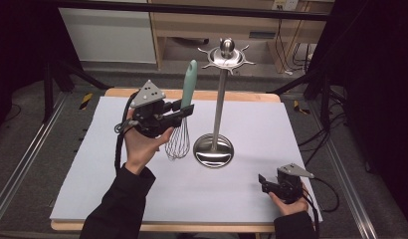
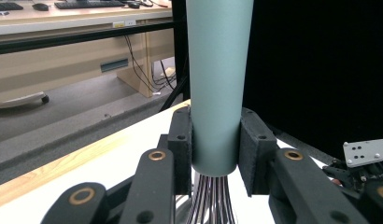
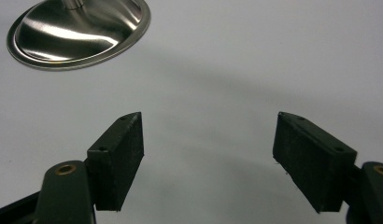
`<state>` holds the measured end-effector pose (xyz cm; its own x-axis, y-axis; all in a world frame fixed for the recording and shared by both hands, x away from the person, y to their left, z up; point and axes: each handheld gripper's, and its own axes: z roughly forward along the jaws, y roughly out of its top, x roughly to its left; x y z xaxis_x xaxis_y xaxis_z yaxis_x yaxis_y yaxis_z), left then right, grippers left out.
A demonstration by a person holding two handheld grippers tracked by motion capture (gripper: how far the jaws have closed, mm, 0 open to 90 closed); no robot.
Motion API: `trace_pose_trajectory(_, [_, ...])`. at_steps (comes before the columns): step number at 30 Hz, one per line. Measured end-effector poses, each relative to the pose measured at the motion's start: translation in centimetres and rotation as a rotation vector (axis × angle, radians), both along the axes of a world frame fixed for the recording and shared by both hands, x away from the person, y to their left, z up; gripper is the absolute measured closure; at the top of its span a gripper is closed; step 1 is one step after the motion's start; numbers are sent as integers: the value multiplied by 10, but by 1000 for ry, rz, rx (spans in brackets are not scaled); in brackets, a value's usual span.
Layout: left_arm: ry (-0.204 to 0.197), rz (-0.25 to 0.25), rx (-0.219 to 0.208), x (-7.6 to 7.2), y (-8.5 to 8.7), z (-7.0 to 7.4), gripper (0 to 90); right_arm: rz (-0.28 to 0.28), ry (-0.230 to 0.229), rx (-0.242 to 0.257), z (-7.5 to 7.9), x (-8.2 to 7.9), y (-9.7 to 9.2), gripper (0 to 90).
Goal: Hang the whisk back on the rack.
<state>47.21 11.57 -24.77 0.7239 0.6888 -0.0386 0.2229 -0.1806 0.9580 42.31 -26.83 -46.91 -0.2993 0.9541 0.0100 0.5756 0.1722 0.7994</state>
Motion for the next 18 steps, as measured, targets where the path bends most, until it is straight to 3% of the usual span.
trace_pose_trajectory(18, [9,-2,23,7,-8,-1,687,1,3,9,1,0,0,251])
